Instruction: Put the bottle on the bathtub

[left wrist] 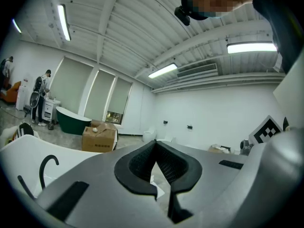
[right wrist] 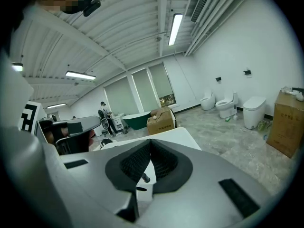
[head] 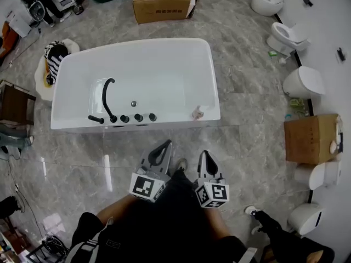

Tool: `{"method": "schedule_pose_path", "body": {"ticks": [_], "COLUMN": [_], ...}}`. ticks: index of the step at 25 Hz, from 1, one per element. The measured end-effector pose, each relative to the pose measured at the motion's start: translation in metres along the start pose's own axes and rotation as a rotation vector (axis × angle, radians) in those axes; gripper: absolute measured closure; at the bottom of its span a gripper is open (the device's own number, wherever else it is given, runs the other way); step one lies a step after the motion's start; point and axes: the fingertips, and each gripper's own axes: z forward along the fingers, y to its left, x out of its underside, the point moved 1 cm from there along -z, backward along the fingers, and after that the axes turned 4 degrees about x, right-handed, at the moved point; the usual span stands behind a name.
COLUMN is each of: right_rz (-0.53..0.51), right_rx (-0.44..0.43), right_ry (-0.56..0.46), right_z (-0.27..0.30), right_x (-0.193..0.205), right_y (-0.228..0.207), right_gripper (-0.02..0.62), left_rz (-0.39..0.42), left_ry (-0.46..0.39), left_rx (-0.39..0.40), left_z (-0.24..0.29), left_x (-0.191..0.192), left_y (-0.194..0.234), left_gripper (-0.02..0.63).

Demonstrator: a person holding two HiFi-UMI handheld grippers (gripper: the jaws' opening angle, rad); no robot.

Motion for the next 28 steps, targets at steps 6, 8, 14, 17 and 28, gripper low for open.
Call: {"method": "schedule_pose_path", "body": {"ticks": [6, 8, 14, 17, 28], "right_rz": [-0.017, -0.014, -0.012, -0.016, -0.027], "right_rx": [-0.004, -0.008, -0.030, -0.033, -0.035], "right_ry": [-0.011, -0.007, 0.008, 0.013, 0.016], "right_z": [-0.002, -0.003, -0.002, -0.002, 0.000], "right_x": [-0.001, -0.001, 0.000, 0.001, 0.000], "right_y": [-0.010, -0.015, -0.018, -0.021, -0.032], "right_gripper": [0.586, 0.586, 0.586, 0.586, 0.586], "left_rz": [-0.004, -0.003, -0.001, 0.000, 0.010], "left_ry": [0.013, 0.011, 0.011, 0.014, 0.009], "left_rx": [-0.015, -0.017, -0.027, -0.031, -0.026], "left_z": [0.006, 0.008, 0.012, 0.013, 0.025], "left_x": [0.005, 0.005, 0.006, 0.006, 0.005], "left_y": [-0.007, -0.012, -0.018, -0.019, -0.027], "left_gripper": [0.591, 0.591, 0.591, 0.591, 0.591]}}
